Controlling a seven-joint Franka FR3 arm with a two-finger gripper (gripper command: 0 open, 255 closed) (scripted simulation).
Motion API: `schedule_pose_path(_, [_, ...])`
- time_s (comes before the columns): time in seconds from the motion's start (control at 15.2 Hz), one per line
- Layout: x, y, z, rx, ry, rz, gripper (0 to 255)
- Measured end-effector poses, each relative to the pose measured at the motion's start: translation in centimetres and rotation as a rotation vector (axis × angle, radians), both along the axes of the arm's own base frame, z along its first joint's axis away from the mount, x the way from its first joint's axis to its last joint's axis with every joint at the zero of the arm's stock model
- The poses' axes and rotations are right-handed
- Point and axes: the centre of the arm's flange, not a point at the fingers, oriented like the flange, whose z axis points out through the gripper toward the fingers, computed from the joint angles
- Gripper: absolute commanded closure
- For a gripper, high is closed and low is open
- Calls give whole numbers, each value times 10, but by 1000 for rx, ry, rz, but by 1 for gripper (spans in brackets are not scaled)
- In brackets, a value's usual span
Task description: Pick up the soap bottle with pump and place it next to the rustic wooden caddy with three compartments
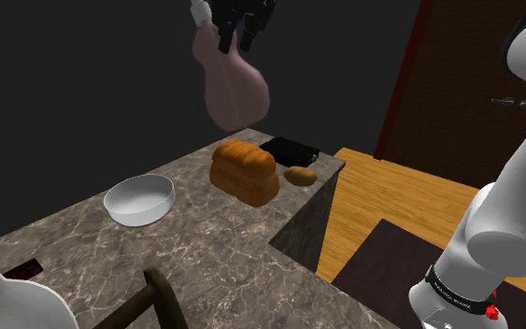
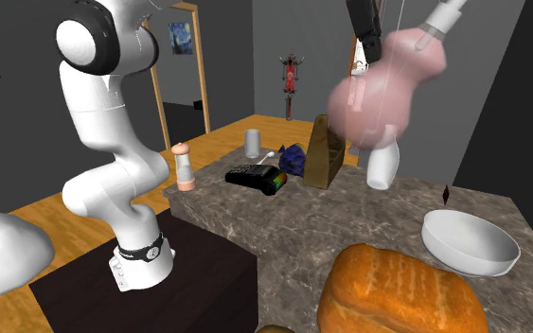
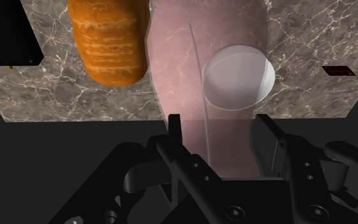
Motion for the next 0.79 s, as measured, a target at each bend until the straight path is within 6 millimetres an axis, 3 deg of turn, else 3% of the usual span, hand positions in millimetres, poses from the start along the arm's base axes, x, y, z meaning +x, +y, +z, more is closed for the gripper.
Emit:
schedule_pose_path(0.4, [-1, -1, 30, 0, 0, 0, 255])
schedule_pose_path(0.53, [-12, 7, 30, 0, 0, 0, 255])
schedule_pose_path(0.79, [-50, 42, 36, 1, 0, 2, 255])
